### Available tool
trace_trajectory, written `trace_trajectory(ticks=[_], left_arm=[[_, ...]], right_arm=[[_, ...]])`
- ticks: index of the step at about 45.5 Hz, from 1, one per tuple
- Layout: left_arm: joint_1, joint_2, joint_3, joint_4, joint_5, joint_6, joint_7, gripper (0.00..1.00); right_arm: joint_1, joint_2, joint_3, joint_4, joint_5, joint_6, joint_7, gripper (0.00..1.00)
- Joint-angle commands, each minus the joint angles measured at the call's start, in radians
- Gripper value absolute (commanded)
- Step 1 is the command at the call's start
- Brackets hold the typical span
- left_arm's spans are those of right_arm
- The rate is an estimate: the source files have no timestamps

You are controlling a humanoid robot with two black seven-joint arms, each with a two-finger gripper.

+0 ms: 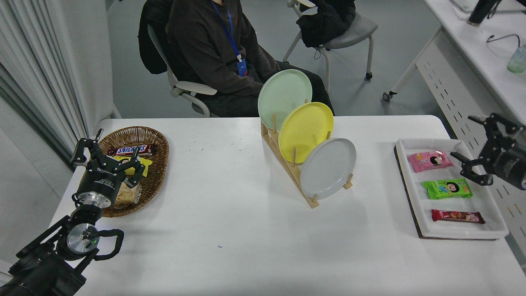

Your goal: Place the plate on the table

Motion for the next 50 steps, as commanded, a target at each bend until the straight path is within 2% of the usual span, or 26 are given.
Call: trace_trajectory(ticks=[1, 12, 25, 30, 35, 43, 50], left_arm=[[0.0, 0.0, 0.001, 0.0, 0.0, 0.0, 0.001, 0.98], [0.0, 0.0, 0.001, 0.0, 0.0, 0.0, 0.0, 0.98], [0.0, 0.0, 0.0, 0.0, 0.0, 0.0, 0.001, 0.98], [0.0, 0.0, 0.001, 0.0, 0.0, 0.0, 0.0, 0.98], [0.0, 0.0, 0.001, 0.0, 0.0, 0.0, 0.0, 0.98], [0.0, 0.0, 0.0, 0.0, 0.0, 0.0, 0.001, 0.98], [0.0, 0.0, 0.001, 0.0, 0.0, 0.0, 0.001, 0.98]], right_arm=[[0.145, 0.009, -0.2, 0.013, -0.06, 0.01, 0.0, 0.99], [0.214, 0.026, -0.238, 0.019, -0.053, 0.165, 0.0, 0.99], [0.239, 0.053, -0.266, 0.056, -0.044, 0.165, 0.0, 0.99], [0.241, 0.049, -0.269, 0.096, -0.005, 0.122, 0.0, 0.99], [0.256, 0.016, -0.281, 0.178, 0.019, -0.003, -0.001, 0.99], [0.352, -0.013, -0.442, 0.312, 0.134, -0.096, -0.011, 0.99], [0.368, -0.007, -0.48, 0.329, 0.21, -0.14, -0.118, 0.99]])
